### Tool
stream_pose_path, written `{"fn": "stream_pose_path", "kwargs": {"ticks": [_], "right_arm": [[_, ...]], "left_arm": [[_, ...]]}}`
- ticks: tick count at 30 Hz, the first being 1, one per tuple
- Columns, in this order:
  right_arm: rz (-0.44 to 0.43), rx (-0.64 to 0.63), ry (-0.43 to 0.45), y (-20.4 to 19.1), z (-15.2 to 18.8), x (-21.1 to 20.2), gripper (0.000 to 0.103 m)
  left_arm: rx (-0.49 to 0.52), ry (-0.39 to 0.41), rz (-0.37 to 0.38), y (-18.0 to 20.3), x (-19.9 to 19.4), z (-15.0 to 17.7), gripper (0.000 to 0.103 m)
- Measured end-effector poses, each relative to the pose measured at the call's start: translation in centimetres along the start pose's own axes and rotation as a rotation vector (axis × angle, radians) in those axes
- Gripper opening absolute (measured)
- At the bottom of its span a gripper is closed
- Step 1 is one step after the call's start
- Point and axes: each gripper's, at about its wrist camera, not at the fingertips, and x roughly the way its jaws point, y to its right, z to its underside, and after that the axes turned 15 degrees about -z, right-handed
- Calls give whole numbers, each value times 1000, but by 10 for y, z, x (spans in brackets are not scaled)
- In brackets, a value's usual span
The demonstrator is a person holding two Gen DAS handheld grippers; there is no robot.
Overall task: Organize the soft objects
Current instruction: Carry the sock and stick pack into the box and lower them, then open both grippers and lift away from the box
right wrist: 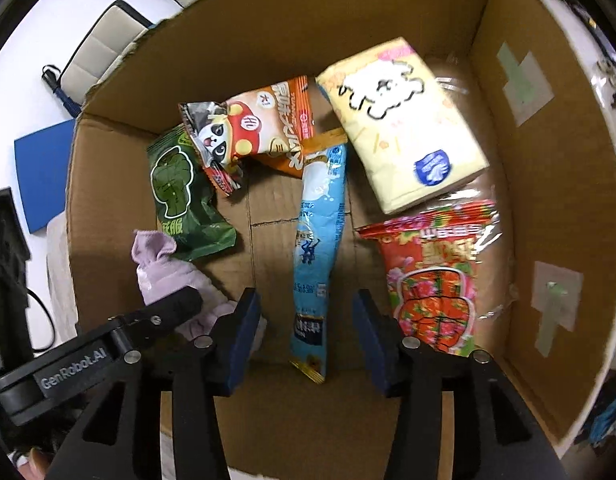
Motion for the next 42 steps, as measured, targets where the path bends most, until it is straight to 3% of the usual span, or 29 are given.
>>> {"fn": "stream_pose_path", "kwargs": {"ticks": [7,12,20,32,42], "right_arm": [[105,-88,28,-20,12,-21,59],[181,-140,49,-17,10,-40,75],[256,-178,72,-14,12,-69,101],[257,-200,120,-23,30,-102,101],[208,-216,246,-41,99,-191,101]], "left_arm": [[85,158,-147,9,-34,17,92],[111,244,-177,7,-54,29,96],[119,283,-196,7,-55,34,96],[117,377,-204,6,-94,64,96],[104,486,-139,-6,-179,146,97]]}}
